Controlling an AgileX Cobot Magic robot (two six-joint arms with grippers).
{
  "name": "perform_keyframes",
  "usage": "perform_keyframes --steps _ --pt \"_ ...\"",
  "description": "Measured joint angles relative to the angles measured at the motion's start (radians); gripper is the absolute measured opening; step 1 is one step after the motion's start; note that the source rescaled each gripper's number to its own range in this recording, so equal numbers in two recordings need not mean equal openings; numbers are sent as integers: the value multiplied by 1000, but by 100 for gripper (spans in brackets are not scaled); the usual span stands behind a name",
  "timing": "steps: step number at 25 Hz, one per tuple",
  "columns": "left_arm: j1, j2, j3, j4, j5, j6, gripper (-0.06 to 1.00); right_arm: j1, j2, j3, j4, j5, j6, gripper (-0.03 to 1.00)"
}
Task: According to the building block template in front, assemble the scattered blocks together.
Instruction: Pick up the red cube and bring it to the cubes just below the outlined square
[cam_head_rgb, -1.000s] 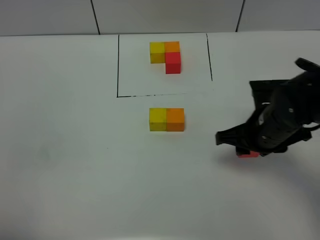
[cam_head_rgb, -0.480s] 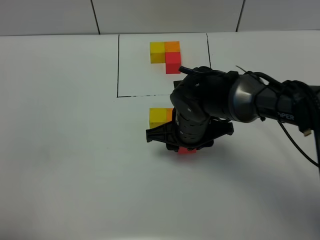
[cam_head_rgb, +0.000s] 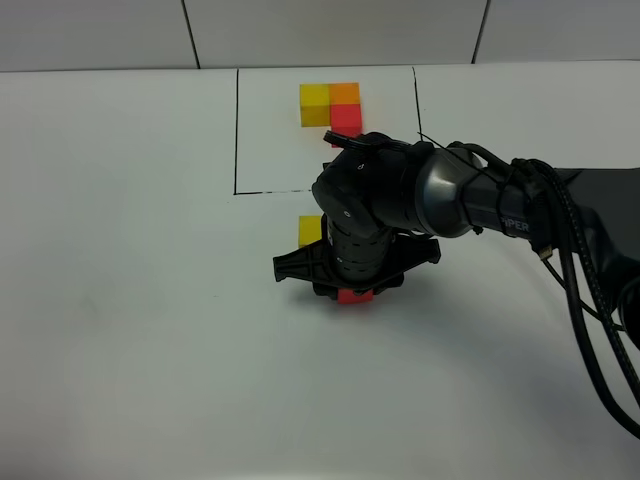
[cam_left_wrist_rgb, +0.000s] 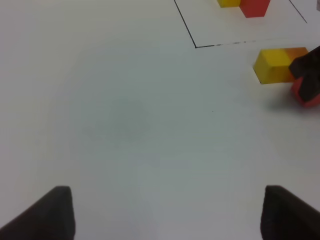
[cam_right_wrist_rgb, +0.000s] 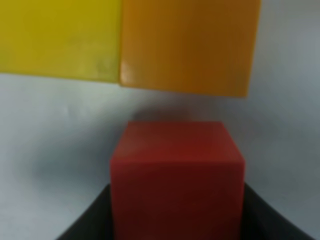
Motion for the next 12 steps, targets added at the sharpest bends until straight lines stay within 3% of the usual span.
perform_keyframes --steps 12 --pt "0 0 0 0 0 0 73 -20 23 -8 -1 -31 -1 2"
